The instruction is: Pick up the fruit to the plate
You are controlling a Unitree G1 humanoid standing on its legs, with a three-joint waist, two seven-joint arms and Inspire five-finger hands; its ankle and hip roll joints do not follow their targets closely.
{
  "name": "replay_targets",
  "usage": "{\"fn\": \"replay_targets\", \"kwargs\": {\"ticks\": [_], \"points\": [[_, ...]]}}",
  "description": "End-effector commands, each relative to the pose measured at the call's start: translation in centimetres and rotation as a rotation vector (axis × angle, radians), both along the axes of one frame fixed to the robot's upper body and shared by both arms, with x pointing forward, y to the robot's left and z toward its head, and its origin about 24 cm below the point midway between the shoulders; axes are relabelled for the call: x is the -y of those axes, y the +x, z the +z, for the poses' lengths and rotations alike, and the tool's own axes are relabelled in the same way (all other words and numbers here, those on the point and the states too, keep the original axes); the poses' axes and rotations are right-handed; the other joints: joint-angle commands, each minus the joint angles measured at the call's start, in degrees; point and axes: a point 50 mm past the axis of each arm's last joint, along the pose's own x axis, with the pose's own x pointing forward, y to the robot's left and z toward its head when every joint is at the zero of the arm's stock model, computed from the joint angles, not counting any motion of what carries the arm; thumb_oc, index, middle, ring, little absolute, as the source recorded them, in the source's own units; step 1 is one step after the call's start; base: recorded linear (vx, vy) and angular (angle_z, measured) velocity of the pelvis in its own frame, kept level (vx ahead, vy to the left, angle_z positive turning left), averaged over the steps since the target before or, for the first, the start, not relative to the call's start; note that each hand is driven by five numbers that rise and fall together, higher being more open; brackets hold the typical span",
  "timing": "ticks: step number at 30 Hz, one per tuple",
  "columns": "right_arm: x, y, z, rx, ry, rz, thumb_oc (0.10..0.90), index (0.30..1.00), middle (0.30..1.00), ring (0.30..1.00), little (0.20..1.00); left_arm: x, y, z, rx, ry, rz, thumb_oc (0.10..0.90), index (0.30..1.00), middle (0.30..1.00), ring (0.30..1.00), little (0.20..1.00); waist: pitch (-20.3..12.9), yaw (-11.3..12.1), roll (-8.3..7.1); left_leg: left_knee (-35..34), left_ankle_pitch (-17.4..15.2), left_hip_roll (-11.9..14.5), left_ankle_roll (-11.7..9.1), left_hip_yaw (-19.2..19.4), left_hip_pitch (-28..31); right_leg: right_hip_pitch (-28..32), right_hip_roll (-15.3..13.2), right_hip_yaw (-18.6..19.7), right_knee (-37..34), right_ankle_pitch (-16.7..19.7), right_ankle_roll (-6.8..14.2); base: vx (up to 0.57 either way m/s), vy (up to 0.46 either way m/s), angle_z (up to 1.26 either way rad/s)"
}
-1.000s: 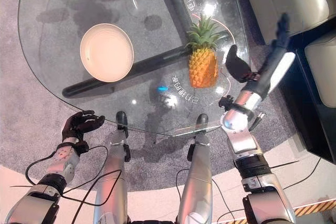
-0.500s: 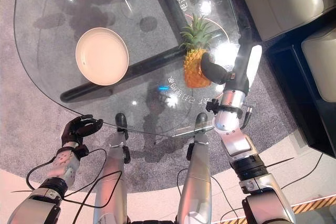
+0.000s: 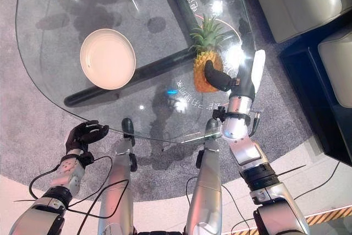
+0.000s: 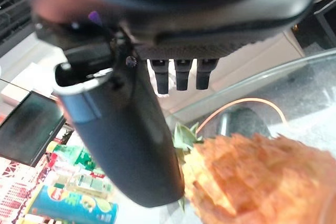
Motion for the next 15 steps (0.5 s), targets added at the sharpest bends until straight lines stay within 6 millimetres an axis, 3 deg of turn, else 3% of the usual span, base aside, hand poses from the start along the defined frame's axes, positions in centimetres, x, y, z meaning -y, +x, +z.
{"fn": "replay_targets", "kwargs": {"ticks": [1, 15], "points": [[-1.3, -1.8, 3.6, 0.193, 0.001, 0.090, 0.800, 0.900, 0.900, 0.900, 0.900, 0.2, -1.2, -1.4, -0.050, 0.023, -0.011, 0.800, 0.900, 0.900, 0.900, 0.900, -0.87, 0.00, -0.94, 2.53, -0.67, -0.09, 2.10, 2.38, -0.20, -1.07, -1.44, -4.50, -0.55, 2.87, -2.05, 0.00, 0.000, 0.00], [-1.3, -0.7, 0.4, 0.002, 0.059, 0.111, 0.800, 0.900, 0.900, 0.900, 0.900, 0.2, -0.9, -1.1, -0.047, 0.033, -0.017, 0.800, 0.900, 0.900, 0.900, 0.900, -0.87, 0.22, -1.04, 1.76, -0.13, -0.15, 2.12, 2.63, -0.17, -1.00, -1.72, -5.16, -1.17, 3.24, -2.08, 0.00, 0.000, 0.00]]}}
